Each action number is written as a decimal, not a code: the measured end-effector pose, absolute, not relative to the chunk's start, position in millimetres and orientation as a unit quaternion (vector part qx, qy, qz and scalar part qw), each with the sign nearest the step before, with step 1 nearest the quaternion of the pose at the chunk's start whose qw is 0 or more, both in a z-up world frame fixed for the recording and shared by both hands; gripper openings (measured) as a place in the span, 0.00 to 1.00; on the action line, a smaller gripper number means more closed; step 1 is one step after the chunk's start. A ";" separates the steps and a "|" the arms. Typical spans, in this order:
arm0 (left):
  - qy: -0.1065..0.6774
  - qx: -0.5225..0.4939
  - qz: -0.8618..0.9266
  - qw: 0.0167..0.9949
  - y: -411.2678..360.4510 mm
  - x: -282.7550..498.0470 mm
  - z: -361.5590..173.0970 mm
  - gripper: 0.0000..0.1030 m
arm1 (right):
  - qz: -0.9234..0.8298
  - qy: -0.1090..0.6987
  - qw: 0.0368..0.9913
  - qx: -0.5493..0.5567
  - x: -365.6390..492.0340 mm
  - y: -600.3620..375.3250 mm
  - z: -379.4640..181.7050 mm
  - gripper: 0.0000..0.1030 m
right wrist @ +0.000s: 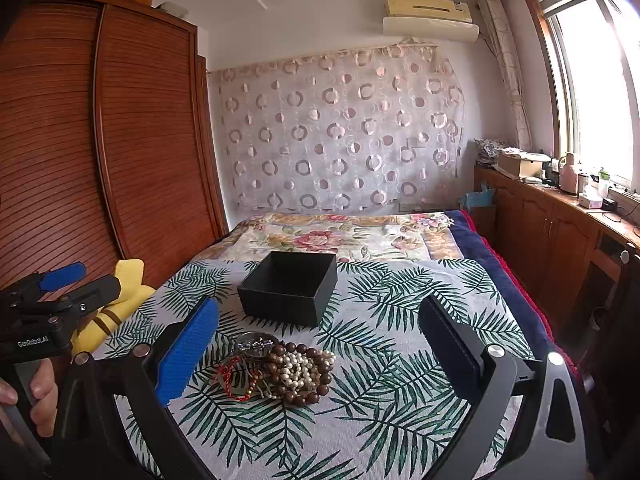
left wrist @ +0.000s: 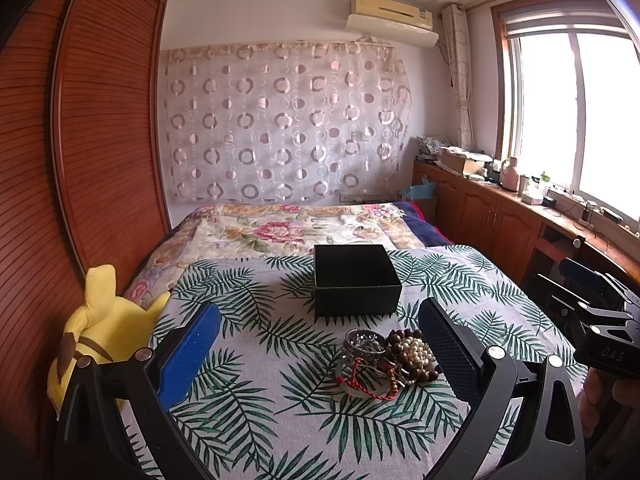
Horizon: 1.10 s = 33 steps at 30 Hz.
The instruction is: Organize jewelry
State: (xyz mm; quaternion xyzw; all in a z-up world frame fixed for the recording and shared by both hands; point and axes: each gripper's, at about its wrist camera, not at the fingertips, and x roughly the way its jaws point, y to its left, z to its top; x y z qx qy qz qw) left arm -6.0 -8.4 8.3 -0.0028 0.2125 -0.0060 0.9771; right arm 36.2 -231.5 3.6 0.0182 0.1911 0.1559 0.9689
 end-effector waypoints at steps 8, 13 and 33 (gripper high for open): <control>0.218 -0.005 -0.007 0.976 -4.3 -3.7 4.4 0.93 | 0.160 0.197 0.967 0.018 37.6 -228.5 4.2 0.98; 0.236 -0.011 -0.014 0.972 0.1 3.2 -8.6 0.93 | 0.173 0.206 0.963 0.007 41.4 -227.9 -7.5 0.98; 0.338 -0.007 -0.109 0.935 -2.8 66.1 -78.2 0.93 | 0.238 0.330 0.913 -0.030 99.5 -221.0 -97.5 0.67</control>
